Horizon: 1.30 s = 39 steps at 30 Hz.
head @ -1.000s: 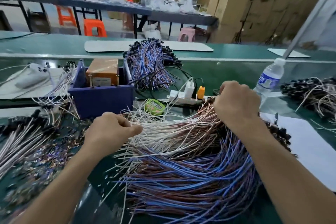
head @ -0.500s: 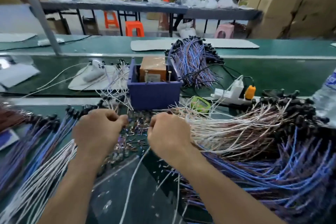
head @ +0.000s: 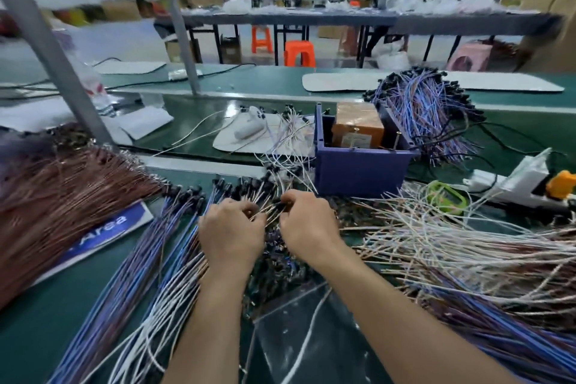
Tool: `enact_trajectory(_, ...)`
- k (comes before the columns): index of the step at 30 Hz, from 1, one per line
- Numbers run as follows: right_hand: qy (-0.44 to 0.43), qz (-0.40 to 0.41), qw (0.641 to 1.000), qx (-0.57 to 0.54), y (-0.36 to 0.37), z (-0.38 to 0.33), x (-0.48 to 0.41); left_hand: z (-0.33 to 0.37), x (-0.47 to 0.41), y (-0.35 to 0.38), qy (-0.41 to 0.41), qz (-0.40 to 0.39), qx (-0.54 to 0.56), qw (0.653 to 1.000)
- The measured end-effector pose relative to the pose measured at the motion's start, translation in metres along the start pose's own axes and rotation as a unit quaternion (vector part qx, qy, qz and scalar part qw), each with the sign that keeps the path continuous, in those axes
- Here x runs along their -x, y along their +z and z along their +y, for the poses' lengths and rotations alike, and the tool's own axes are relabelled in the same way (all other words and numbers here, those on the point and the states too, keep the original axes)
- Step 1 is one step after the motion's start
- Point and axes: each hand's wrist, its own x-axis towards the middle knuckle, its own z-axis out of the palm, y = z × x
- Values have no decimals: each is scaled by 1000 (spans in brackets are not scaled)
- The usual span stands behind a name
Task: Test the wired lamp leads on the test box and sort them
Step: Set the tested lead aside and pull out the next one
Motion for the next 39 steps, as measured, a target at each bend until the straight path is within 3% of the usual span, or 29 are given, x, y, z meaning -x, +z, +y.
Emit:
enact_trajectory(9, -34, -8, 990, 135, 8, -2, -28, -1, 1, 4, 9, 30, 29, 999)
enact_trajectory(12, -66, 30, 989, 133, 2, 1, -29, 3, 1, 0, 29, 36, 66, 997)
enact_trajectory(14, -74, 59, 994, 59, -9, 6, -25, 8, 3, -5, 46, 27, 142, 988)
enact_trajectory(17, -58, 100, 982, -147, -34, 12, -13, 12, 6, -13, 47, -12, 258, 965)
enact_trajectory(20, -31, 126, 894, -429, -60, 17, 4, 20, 8, -23, 57, -81, 366, 925)
enact_trajectory(22, -15, 106, 839, -533, -70, 21, 15, 28, 15, -26, 104, -94, 386, 912)
enact_trajectory(25, -4, 66, 835, -546, -77, 29, 26, 42, 30, -23, 164, -100, 367, 910)
enact_trajectory(32, 49, 139, 799, -582, -106, 72, 36, 47, 39, -13, 170, -109, 333, 921)
enact_trajectory(37, 59, 72, 731, -676, -112, 98, 38, 53, 42, -11, 170, -99, 317, 928)
enact_trajectory(39, 25, 44, 786, -616, -110, 104, 38, 56, 44, -12, 170, -101, 326, 924)
